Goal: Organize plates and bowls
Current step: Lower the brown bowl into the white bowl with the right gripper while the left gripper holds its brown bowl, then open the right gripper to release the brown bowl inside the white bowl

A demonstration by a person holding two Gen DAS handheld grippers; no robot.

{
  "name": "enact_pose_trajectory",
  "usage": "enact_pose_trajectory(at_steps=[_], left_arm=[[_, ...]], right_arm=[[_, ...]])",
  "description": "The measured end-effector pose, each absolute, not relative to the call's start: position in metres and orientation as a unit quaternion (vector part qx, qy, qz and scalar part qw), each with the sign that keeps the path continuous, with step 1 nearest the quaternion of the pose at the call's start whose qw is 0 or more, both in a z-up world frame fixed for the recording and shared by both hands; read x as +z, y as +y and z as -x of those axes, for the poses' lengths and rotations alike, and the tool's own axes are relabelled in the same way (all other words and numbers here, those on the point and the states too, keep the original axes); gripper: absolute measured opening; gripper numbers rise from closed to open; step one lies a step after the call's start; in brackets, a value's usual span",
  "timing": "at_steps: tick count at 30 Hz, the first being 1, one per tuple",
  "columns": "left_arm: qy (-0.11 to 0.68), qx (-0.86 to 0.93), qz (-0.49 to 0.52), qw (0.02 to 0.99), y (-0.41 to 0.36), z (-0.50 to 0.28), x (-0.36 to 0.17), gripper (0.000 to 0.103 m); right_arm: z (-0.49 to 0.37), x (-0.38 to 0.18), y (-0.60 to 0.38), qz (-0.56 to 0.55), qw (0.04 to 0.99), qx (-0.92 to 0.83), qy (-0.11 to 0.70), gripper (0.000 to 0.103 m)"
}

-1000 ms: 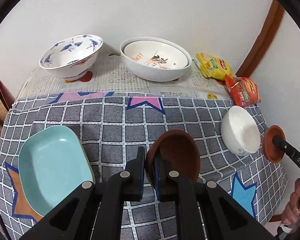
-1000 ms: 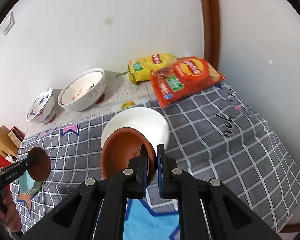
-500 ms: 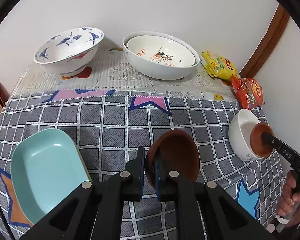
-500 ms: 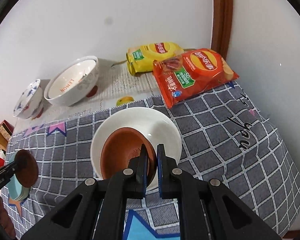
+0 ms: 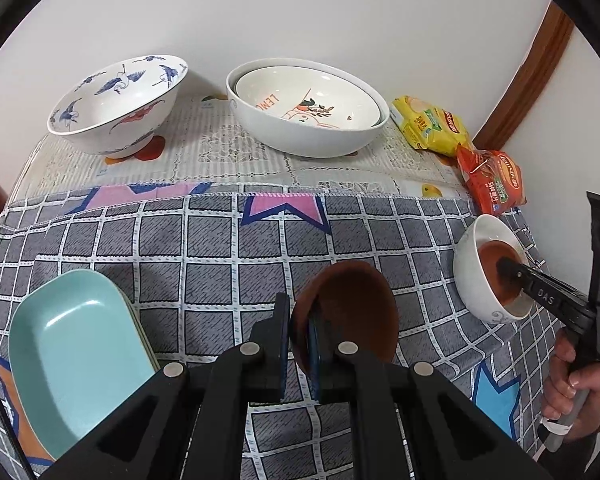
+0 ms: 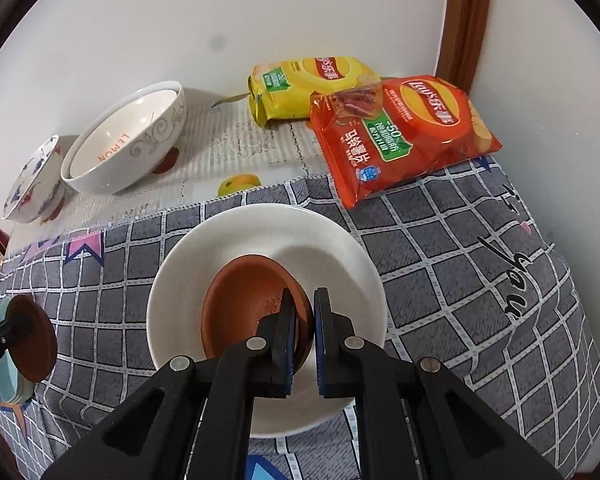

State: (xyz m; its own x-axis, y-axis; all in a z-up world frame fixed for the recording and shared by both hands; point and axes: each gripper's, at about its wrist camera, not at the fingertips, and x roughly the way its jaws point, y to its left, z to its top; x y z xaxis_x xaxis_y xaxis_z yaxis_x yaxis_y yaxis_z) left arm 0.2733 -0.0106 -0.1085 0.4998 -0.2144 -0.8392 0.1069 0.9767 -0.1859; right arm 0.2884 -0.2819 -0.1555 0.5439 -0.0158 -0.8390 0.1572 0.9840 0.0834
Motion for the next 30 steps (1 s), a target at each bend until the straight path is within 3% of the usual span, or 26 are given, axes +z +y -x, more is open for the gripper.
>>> enact_pose_trajectory(at_steps=[13, 30], left_arm=[[0.493, -0.096, 0.052, 0.863, -0.014, -0.272, -0.109, 0.009], [0.493, -0.095, 0.046, 0.864, -0.017, -0.265, -0.105, 0.009]], right_arm=[[-0.301, -0.165, -0.27, -0.017, 0.867, -0.059, 0.495, 0.009], [-0.309, -0.173, -0.254, 0.06, 0.852, -0.063, 0.517, 0.018]])
